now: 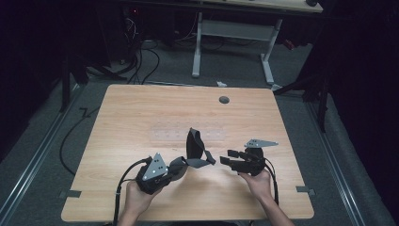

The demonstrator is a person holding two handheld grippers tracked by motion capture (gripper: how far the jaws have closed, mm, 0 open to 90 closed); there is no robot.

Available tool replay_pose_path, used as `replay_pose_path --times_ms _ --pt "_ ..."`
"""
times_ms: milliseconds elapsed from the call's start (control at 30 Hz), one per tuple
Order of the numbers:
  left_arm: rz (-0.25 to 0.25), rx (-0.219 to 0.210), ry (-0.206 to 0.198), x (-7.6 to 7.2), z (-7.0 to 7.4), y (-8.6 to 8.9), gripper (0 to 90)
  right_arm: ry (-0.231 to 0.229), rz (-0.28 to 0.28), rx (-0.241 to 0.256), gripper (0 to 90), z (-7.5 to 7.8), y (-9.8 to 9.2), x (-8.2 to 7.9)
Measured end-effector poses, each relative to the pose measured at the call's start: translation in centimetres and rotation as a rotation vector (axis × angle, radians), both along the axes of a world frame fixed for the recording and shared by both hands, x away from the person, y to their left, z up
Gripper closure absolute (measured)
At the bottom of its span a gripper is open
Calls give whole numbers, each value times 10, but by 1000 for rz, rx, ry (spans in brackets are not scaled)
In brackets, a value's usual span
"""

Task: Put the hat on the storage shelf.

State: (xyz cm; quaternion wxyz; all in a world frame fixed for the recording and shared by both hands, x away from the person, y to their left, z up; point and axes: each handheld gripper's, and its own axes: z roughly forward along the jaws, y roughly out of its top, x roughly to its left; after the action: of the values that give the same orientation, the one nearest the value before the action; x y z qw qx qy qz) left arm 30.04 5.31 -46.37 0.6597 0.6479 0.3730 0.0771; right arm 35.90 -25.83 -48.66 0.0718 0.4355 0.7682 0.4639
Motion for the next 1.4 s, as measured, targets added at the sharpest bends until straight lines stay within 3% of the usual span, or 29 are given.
replay_pose_path --times_ms 33,100,133,400,800,1400 --pt "8 -12 2 1 1 2 862 -25 -41 -57 425 -7 -4 -1" --pt "12 -17 4 1 2 3 862 -35 -54 -79 421 -10 -6 -1" --pt "18 -24 7 2 3 4 862 -49 -90 -128 408 -17 -11 -2" --pt "67 -63 15 7 7 15 861 -85 -184 -250 371 -31 -25 -6" --pt "121 -102 30 15 13 27 860 -59 -219 -341 352 -44 -25 -3" --pt "183 -129 19 24 17 36 860 -55 -220 -339 344 -44 -24 -2"
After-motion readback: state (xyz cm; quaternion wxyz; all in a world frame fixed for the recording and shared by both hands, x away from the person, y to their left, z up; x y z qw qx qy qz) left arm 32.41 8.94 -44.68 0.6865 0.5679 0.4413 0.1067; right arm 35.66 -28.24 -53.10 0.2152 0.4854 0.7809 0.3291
